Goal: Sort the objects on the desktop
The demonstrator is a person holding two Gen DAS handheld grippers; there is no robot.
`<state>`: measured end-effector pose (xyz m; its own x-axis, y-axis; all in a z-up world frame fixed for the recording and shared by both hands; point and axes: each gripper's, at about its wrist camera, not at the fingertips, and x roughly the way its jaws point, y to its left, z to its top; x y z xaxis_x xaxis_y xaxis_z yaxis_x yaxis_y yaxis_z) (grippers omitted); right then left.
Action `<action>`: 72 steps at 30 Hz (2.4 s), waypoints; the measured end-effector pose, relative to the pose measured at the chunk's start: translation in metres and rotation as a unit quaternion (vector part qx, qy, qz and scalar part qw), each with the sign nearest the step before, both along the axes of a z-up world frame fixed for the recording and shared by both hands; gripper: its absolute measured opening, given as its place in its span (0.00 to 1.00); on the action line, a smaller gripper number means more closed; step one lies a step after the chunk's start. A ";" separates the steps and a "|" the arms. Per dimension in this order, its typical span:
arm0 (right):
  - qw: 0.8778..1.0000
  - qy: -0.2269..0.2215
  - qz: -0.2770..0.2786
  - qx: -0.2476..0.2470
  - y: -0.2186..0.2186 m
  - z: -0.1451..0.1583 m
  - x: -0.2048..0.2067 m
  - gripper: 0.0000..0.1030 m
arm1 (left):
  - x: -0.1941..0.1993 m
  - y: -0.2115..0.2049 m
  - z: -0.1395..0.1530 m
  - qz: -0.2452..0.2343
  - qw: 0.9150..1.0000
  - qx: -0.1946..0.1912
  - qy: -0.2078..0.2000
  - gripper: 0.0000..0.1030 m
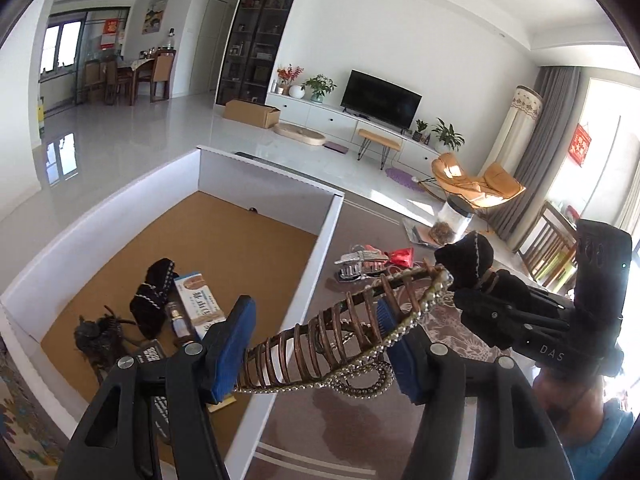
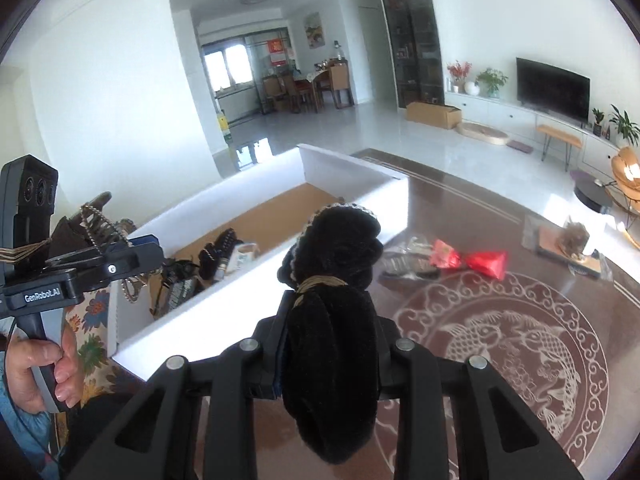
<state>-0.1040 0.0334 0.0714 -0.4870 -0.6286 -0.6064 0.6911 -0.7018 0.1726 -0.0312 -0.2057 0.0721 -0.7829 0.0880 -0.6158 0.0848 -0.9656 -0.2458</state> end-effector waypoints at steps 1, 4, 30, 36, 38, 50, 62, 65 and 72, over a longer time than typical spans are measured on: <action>1.000 0.002 0.019 -0.006 -0.024 0.007 0.000 0.29 | -0.003 -0.018 -0.001 0.017 1.000 -0.008 -0.012 0.60; 0.998 -0.002 0.067 -0.007 -0.096 0.011 0.001 0.29 | -0.013 -0.069 -0.017 0.061 0.996 -0.019 -0.060 0.60; 0.984 -0.112 -0.120 0.070 0.111 -0.142 -0.015 0.98 | -0.033 0.101 -0.055 -0.097 0.985 -0.128 -0.068 0.79; 0.981 -0.112 -0.137 0.074 0.157 -0.153 -0.001 0.98 | -0.128 0.180 -0.095 -0.174 0.951 -0.236 -0.095 0.79; 0.984 -0.103 -0.136 0.060 0.163 -0.154 0.003 0.99 | -0.163 0.191 -0.107 -0.185 0.944 -0.250 -0.108 0.79; 0.984 -0.102 -0.138 0.041 0.160 -0.159 0.002 1.00 | -0.286 0.198 -0.158 -0.146 0.944 -0.260 -0.140 0.80; 0.984 -0.101 -0.139 0.042 0.158 -0.160 0.003 1.00 | -0.251 0.152 -0.163 -0.130 0.980 -0.083 -0.123 0.09; 0.984 -0.100 -0.140 0.046 0.157 -0.160 0.003 1.00 | -0.214 0.152 -0.167 -0.141 0.980 -0.074 -0.119 0.09; 0.983 -0.108 -0.149 0.024 0.159 -0.159 -0.002 1.00 | -0.130 0.144 -0.170 -0.111 0.986 -0.073 -0.103 0.13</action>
